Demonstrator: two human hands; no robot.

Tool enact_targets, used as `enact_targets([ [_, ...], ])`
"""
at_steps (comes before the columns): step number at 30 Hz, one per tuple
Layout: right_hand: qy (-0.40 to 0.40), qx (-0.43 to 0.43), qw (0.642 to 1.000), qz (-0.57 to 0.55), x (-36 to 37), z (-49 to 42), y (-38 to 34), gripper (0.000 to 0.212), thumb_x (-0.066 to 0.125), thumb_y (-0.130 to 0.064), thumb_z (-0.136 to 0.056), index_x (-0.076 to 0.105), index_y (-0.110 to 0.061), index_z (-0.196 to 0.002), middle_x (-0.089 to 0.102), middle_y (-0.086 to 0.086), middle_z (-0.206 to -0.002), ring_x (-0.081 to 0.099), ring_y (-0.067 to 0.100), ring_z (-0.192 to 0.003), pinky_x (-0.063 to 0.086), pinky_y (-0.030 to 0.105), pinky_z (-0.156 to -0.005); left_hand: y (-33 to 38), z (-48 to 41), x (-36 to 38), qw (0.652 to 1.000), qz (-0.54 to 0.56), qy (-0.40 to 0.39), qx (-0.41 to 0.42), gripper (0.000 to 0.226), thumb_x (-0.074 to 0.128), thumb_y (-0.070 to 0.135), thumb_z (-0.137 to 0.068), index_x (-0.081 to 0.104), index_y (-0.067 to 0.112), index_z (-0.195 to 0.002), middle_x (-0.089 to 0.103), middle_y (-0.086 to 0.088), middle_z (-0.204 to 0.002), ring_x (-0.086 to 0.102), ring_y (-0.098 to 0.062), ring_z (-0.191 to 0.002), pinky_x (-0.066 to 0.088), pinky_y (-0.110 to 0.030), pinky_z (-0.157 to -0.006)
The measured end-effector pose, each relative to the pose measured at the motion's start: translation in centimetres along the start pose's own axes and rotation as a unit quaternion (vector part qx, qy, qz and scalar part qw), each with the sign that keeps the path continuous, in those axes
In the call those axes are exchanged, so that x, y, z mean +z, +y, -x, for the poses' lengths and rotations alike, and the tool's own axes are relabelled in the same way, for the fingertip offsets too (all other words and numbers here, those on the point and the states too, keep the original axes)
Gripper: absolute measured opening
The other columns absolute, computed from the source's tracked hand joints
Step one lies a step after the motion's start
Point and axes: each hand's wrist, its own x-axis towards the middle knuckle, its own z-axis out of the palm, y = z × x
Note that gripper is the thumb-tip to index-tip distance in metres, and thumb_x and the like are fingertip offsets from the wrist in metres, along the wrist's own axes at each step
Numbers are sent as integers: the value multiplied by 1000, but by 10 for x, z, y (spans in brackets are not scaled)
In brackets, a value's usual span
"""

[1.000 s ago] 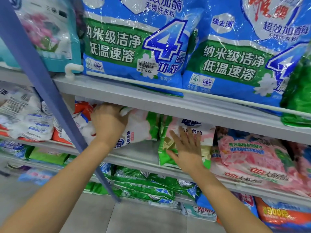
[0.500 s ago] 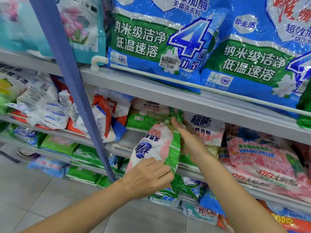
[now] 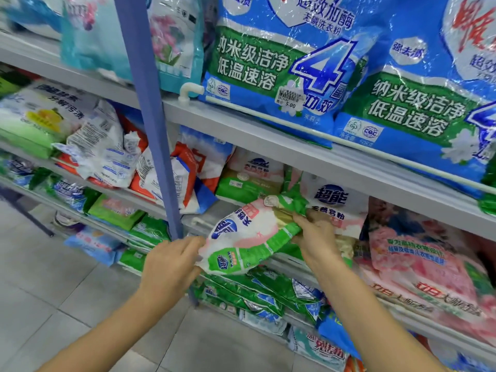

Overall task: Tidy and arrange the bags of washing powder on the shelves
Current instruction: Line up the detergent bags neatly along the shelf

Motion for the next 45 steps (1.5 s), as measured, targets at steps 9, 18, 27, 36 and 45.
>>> enact_targets([
  [9, -23, 50, 977, -206, 22, 39, 3, 26, 45, 6, -94, 49, 5, -119, 56, 17, -120, 54, 27, -108, 41, 51, -100, 103, 66, 12, 269, 666, -84, -690, 90, 81, 47, -53, 46, 17, -130, 59, -15, -120, 65, -35, -96, 54, -46, -68],
  [18, -96, -118, 987, -51, -9, 73, 45, 30, 63, 6, -83, 57, -13, -106, 70, 4, -103, 69, 19, -90, 57, 37, -78, 104, 3, 31, 128, 796, 127, -578, 78, 47, 74, -76, 55, 17, -128, 63, -21, -121, 58, -41, -107, 48, -56, -79],
  [27, -210, -168, 955, 128, -73, 118, 134, 48, 64, 9, -80, 57, -22, -116, 49, -3, -133, 56, 9, -115, 54, 33, -87, 80, 47, 50, 221, 810, 161, -519, 73, 52, 63, -77, 51, 19, -136, 58, -12, -133, 53, -34, -123, 38, -55, -102],
  [36, -148, -175, 961, 153, -108, 83, 93, 17, 58, 5, -87, 60, -11, -91, 58, -1, -124, 63, -3, -94, 51, 13, -76, 47, 22, 23, 374, 786, 47, -490, 53, 47, 61, -83, 73, 23, -109, 65, -10, -123, 63, -29, -111, 56, -42, -79],
  [45, -298, -255, 912, 119, -84, 73, -22, 74, 68, -61, -69, 46, -23, -128, 59, -13, -122, 56, 5, -115, 48, 22, -92, 92, -49, -57, 524, 736, -101, -417, 29, 54, 46, -81, 79, 32, -76, 75, 5, -88, 72, -10, -82, 56, -22, -62],
])
